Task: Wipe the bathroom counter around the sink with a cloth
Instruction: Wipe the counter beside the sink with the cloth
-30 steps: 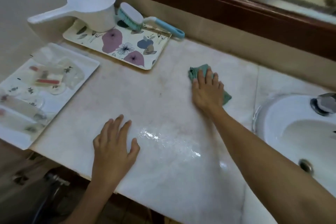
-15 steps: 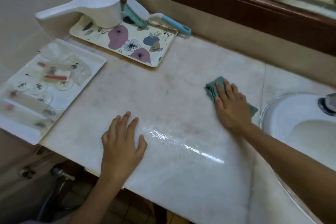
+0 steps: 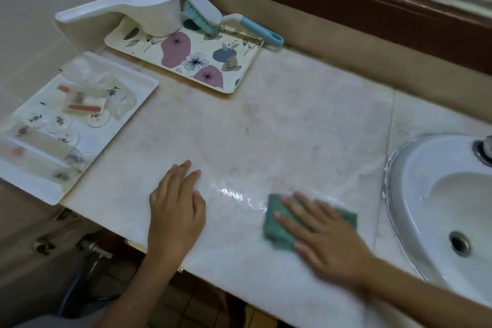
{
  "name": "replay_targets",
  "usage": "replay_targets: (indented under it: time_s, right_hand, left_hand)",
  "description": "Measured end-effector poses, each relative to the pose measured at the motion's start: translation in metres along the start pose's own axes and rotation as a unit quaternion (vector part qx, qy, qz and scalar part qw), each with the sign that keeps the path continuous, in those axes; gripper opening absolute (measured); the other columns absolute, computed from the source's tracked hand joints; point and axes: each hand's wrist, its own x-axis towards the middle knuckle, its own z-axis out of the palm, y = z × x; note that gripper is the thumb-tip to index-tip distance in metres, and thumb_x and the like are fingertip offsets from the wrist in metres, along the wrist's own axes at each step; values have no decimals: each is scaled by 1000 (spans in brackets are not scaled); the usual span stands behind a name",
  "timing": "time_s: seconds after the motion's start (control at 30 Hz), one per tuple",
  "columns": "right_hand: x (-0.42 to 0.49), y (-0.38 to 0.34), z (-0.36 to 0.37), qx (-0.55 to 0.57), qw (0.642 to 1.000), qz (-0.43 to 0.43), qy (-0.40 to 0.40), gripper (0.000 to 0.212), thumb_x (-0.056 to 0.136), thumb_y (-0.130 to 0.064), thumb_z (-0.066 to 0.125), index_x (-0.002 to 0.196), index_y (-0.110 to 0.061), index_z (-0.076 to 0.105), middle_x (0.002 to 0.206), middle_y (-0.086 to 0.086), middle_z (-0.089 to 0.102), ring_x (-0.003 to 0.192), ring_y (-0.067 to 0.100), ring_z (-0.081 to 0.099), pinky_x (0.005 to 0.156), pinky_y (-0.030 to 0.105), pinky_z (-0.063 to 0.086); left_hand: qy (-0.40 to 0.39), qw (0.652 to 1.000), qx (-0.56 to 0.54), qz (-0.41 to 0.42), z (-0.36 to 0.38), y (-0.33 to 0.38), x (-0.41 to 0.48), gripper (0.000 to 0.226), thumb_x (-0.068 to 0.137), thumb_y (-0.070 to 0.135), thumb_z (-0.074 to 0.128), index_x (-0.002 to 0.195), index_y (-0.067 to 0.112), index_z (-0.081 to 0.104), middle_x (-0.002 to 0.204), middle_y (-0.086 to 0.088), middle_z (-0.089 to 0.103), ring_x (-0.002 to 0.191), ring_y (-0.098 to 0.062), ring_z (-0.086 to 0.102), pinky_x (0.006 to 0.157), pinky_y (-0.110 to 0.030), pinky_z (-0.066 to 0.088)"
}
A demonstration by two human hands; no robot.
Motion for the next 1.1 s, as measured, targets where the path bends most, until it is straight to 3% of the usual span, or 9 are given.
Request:
replay_targets:
  time_s: [0.13, 0.23, 0.33, 0.47, 0.6, 0.7, 0.9, 0.97, 1.1]
  right_hand:
    - [83, 92, -17, 33, 970, 236, 45, 57, 96, -48, 11, 152, -36, 7, 162, -7, 3, 148, 21, 6, 114, 43, 16]
    - [172, 93, -27, 63, 931, 354, 66, 56, 100, -42, 16, 153, -27, 9, 162, 1, 2, 148, 28, 4, 116, 47, 12]
    - [206, 23, -20, 83, 946, 303, 73, 55, 101, -39, 17, 153, -25, 7, 162, 3, 0, 148, 28, -1, 117, 48, 9]
    - [112, -100, 1, 98, 987, 114, 50, 57, 100, -40, 21, 154, -27, 5, 162, 0, -5, 148, 24, -6, 117, 47, 9]
    - [-10, -81, 8, 27, 999, -32, 10, 58, 98, -41, 31, 153, -28, 18, 161, 1, 13, 148, 26, 11, 111, 43, 18]
    - [-17, -3, 4, -14, 999, 25, -21, 56, 98, -44, 21, 153, -31, 16, 160, 0, 15, 147, 25, 15, 108, 45, 26]
    - [114, 26, -14, 79, 921, 374, 73, 56, 100, -40, 17, 153, -28, 5, 162, 0, -1, 148, 25, -2, 118, 46, 10]
    - [123, -8, -13, 71, 926, 362, 80, 56, 101, -40, 18, 154, -25, 4, 162, 2, -3, 148, 27, -4, 117, 47, 10]
    - [59, -90, 3, 78, 992, 98, 11, 58, 101, -43, 23, 154, -29, 3, 162, -2, -6, 148, 23, -8, 117, 45, 7]
  left_hand:
    - [-10, 1000, 18, -4, 1, 2, 0, 46, 90, 23, 34, 126, 12, 59, 146, -5, 47, 138, -25, 37, 101, -47, 36]
    - [-8, 1000, 8, -4, 0, 1, 0, 45, 91, 23, 33, 127, 13, 59, 146, -4, 47, 138, -23, 36, 103, -46, 34]
    - [2, 999, -43, -15, -3, 0, 0, 45, 93, 24, 32, 130, 15, 55, 147, -1, 45, 137, -20, 36, 107, -42, 31]
    - [33, 986, -149, -65, -12, 0, -2, 45, 95, 27, 32, 135, 17, 50, 148, 3, 42, 135, -13, 37, 110, -31, 29]
    - [32, 985, -152, -70, -12, -1, -4, 40, 96, 23, 41, 133, 15, 54, 146, 2, 44, 133, -13, 39, 106, -25, 29]
    - [21, 991, -117, -57, -11, -2, -4, 34, 95, 12, 51, 128, 13, 59, 146, 0, 45, 133, -17, 39, 105, -27, 30]
    - [17, 995, -88, -52, -10, 0, -4, 34, 93, 13, 53, 126, 15, 61, 145, 4, 45, 132, -12, 37, 102, -23, 30]
    - [19, 995, -94, -42, -13, 9, -3, 34, 93, 13, 53, 126, 16, 61, 145, 4, 46, 132, -12, 37, 102, -23, 30]
    - [2, 992, -107, -60, -13, -3, -3, 34, 90, 8, 56, 124, 12, 63, 144, 0, 48, 131, -19, 41, 104, -27, 31]
